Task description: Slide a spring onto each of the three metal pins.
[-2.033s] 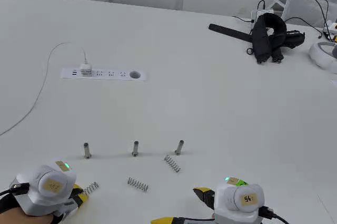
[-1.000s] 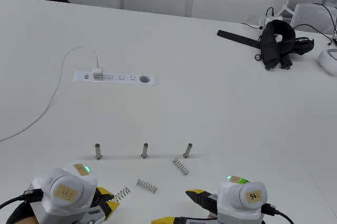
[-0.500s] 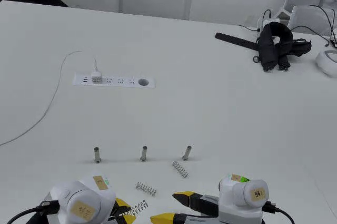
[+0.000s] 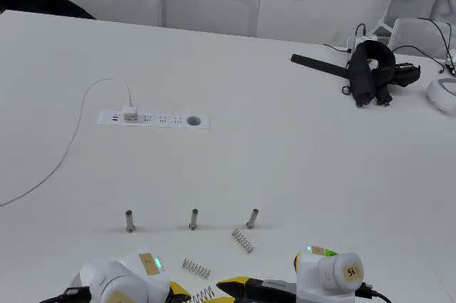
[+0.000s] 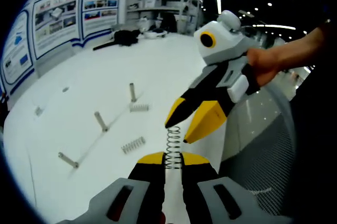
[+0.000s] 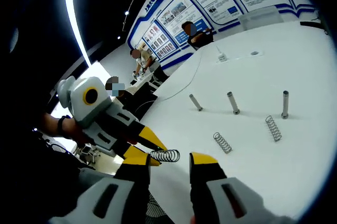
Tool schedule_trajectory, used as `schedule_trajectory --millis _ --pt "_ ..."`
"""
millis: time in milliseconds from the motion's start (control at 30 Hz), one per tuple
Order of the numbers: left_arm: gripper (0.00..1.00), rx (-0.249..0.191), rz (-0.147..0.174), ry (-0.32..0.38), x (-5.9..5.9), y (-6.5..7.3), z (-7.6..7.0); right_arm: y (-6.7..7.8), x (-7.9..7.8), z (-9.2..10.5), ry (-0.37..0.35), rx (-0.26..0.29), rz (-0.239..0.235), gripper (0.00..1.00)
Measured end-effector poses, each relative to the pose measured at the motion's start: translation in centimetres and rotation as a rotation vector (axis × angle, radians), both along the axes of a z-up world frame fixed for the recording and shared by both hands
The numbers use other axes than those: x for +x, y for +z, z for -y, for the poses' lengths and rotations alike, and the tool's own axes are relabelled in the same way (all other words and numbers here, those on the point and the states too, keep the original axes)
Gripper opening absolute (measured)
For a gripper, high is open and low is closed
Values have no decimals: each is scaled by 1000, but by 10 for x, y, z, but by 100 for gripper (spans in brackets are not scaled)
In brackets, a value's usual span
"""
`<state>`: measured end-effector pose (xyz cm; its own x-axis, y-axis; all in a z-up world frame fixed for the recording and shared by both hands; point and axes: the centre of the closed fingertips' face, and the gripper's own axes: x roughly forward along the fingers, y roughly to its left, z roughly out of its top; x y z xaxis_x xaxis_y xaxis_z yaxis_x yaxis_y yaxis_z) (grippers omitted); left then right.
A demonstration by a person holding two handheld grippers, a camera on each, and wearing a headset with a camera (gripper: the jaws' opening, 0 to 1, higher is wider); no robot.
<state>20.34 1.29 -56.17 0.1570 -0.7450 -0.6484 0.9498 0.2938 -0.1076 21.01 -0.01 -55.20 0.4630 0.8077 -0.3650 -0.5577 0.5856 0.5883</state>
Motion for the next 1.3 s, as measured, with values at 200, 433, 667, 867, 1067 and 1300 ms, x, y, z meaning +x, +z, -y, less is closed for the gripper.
schedule_trajectory --millis 200,433,667,867,1067,1300 --pt "11 -6 6 -17 -3 2 3 3 -4 -6 27 32 -14 24" --pt "11 -8 13 -49 -4 4 3 7 -4 -3 54 47 -26 20" --pt "10 -22 31 -80 2 12 7 19 -1 1 117 27 -8 18" --pt "10 -35 48 -104 7 17 12 31 2 3 153 -8 25 16" --pt "10 -45 59 -122 9 21 15 40 3 2 198 -55 59 16" --pt "10 -56 66 -138 10 24 16 44 7 1 251 -129 100 18"
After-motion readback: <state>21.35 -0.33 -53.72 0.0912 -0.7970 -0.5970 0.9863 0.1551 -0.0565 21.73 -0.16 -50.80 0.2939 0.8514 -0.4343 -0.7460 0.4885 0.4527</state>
